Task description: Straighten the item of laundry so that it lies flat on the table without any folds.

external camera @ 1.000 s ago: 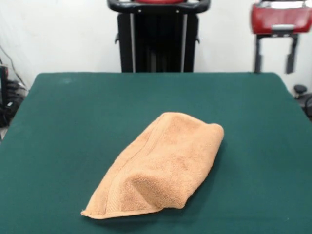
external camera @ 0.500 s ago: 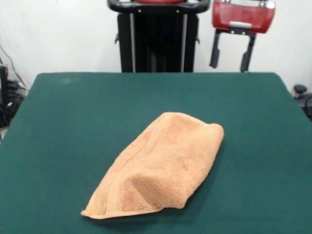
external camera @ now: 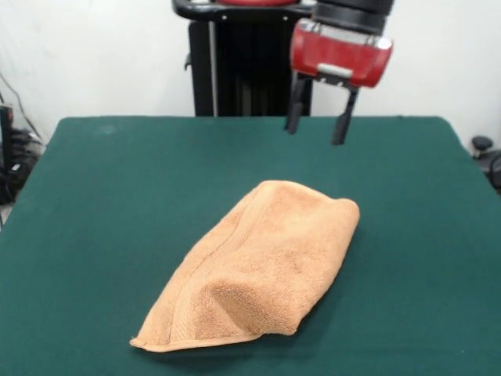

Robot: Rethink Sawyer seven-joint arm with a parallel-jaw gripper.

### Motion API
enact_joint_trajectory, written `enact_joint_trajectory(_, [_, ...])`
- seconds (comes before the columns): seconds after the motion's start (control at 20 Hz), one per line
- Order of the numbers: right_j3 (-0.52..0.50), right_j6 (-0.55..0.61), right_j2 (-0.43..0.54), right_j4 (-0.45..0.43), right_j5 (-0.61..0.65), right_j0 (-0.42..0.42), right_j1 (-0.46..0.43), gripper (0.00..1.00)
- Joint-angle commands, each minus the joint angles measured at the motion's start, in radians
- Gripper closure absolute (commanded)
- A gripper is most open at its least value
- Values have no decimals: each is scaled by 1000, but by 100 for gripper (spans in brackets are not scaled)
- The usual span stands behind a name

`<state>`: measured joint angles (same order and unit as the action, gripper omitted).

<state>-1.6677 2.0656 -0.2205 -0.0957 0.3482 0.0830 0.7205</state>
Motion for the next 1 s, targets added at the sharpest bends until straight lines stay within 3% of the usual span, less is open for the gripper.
enact_joint_trajectory(0.05, [84, 129, -84, -29, 195, 41, -101, 0])
enact_joint_trajectory(0.3, [177, 202, -223, -31, 243, 112, -203, 0])
enact_joint_trajectory(0.5, [253, 216, -278, -12, 305, 145, -242, 0])
enact_joint_trajectory(0.8, [346, 246, -295, 31, 322, 151, -336, 0])
enact_joint_trajectory(1.0, [392, 210, -265, 42, 280, 99, -386, 0])
